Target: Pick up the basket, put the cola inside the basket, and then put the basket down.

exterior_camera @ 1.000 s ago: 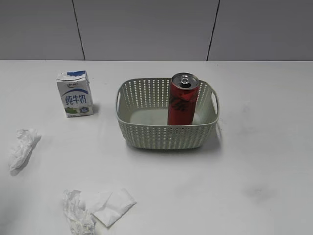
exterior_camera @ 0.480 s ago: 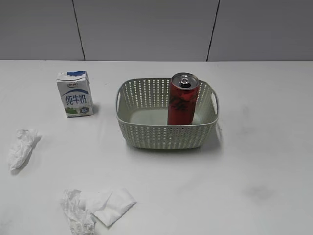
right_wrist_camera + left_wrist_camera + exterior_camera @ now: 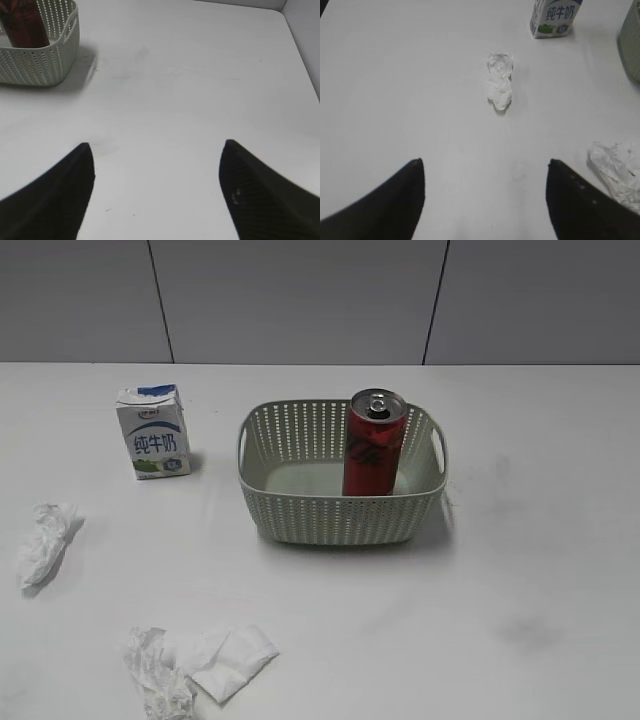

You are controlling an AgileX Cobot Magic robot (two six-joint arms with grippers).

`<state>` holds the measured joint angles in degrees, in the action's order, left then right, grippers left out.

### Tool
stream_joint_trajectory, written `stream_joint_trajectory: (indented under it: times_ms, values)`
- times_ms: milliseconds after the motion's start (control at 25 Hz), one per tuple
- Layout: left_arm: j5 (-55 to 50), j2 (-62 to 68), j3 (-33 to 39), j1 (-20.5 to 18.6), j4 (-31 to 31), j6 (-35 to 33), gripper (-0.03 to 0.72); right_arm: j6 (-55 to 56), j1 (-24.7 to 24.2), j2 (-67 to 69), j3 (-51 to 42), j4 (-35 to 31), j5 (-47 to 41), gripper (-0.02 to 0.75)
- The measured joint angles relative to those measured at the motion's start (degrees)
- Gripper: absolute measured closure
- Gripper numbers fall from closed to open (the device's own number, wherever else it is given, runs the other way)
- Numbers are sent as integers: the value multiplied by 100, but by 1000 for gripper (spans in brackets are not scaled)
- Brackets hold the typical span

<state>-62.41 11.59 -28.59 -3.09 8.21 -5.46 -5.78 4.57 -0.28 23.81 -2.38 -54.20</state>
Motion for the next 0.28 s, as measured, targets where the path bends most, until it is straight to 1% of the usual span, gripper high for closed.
stream_joint_trajectory:
  times_ms: [280]
  values:
    - [0,-461,0,29,-4,39,120,0,0,0,0,0,0,147]
